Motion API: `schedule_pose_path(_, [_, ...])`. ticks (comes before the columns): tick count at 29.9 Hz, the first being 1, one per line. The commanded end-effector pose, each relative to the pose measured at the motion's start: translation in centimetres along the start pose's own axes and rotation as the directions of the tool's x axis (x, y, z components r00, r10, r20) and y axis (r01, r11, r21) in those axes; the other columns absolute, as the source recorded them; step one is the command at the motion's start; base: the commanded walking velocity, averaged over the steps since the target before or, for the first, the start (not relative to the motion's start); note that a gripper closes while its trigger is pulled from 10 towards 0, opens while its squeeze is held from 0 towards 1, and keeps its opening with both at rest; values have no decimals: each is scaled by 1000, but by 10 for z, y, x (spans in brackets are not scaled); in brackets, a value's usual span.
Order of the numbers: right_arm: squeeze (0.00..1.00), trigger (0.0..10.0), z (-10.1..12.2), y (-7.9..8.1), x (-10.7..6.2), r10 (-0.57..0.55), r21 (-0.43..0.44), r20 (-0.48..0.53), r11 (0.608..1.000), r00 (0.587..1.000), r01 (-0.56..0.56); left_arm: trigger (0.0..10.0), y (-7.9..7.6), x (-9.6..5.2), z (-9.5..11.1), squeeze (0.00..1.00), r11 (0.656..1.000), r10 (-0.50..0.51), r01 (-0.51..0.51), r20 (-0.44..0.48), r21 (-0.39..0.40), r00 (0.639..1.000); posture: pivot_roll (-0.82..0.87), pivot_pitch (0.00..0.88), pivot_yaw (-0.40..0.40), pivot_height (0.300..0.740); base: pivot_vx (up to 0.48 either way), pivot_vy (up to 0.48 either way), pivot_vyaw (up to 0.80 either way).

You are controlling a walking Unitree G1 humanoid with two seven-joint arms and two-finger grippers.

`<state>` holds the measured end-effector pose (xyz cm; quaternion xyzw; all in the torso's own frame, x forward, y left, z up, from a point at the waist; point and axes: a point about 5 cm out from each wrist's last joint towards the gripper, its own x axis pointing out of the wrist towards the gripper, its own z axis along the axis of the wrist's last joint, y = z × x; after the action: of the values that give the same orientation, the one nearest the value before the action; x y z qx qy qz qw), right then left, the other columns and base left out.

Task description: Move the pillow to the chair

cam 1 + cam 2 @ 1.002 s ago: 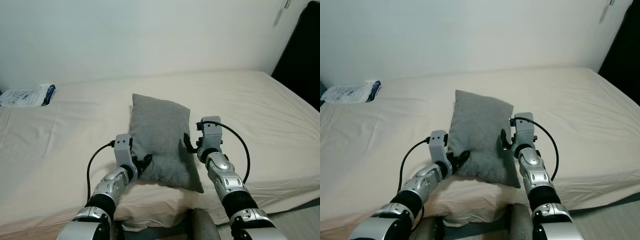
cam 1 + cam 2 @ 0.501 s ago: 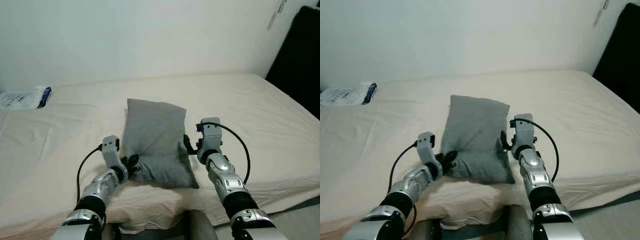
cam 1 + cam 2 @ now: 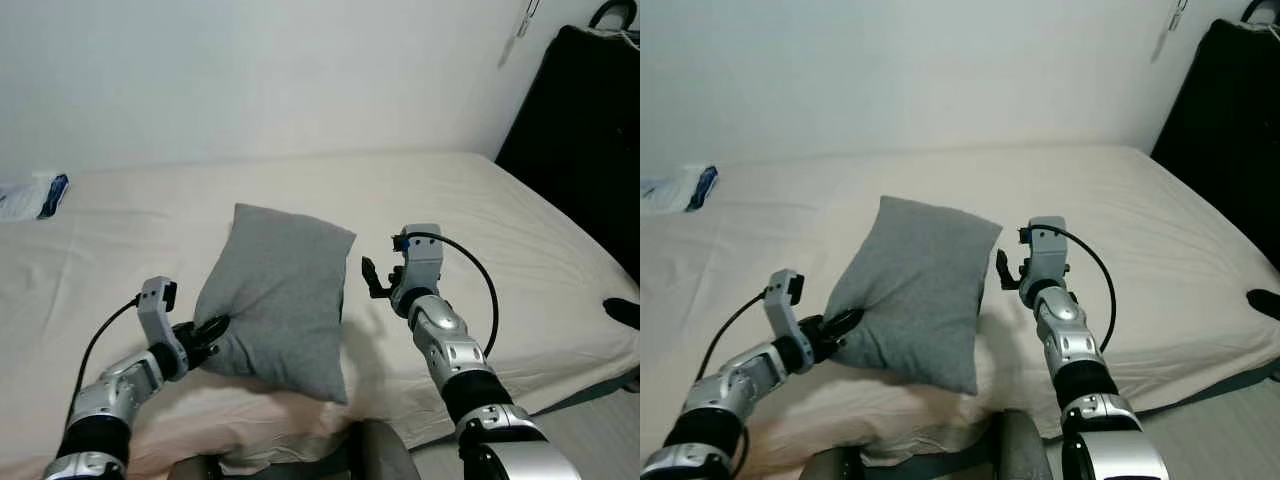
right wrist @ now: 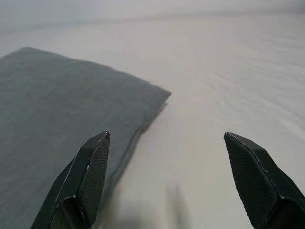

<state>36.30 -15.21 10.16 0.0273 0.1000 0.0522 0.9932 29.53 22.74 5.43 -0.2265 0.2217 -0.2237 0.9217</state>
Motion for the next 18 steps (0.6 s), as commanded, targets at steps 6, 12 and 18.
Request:
schedule_pose_path(6, [0,10000,-8,-22,-2,-77,123,-72,989,994,85,0,21,-32,5,0,984,7,33,-222,173,975,-39,67,-56,581,0,0,0])
schedule_pose_path(12, [0,10000,-11,-39,-3,-117,304,-107,942,987,145,0,20,-29,23,0,982,36,0,-186,186,982,-57,117,-28,581,0,0,0])
schedule_pose_path(18, [0,10000,-16,-36,-2,-52,500,-118,860,992,104,0,-2,-13,29,0,980,-68,99,-176,174,982,-58,146,-13,581,0,0,0])
